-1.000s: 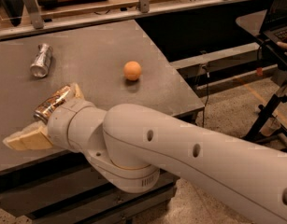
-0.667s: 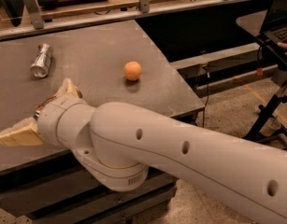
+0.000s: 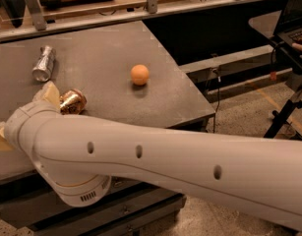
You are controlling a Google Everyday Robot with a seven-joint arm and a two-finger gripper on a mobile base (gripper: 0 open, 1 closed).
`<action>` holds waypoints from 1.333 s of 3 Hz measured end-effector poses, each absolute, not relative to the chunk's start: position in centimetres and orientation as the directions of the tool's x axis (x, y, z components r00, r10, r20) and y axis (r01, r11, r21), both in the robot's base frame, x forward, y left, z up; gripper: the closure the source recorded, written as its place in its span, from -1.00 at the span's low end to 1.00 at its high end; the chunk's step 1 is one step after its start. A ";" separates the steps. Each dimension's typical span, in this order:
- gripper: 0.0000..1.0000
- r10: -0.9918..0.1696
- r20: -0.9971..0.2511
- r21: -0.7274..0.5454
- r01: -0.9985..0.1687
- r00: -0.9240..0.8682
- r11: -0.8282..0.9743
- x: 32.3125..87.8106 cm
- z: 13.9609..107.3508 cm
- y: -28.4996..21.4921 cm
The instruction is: Move redbull can near orange
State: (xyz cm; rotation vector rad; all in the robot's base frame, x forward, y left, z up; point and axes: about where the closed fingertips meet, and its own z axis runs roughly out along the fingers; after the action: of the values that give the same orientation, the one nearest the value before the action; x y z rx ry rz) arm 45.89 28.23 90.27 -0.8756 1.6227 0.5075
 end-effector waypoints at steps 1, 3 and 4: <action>-1.00 -0.263 -0.961 -0.123 -0.730 -0.080 0.672 47.4 89.2 30.8; -1.00 -0.332 -0.940 -0.257 -0.471 -0.083 0.844 56.1 89.6 29.1; -1.00 -0.284 -0.944 -0.197 -0.401 -0.170 0.895 59.1 89.4 26.9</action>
Offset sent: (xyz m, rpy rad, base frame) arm 0.1201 -0.0074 -0.0212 -0.1327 -0.0799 -0.5259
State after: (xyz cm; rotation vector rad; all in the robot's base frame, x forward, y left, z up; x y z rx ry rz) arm 59.15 26.86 89.40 -0.5190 1.7668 0.1122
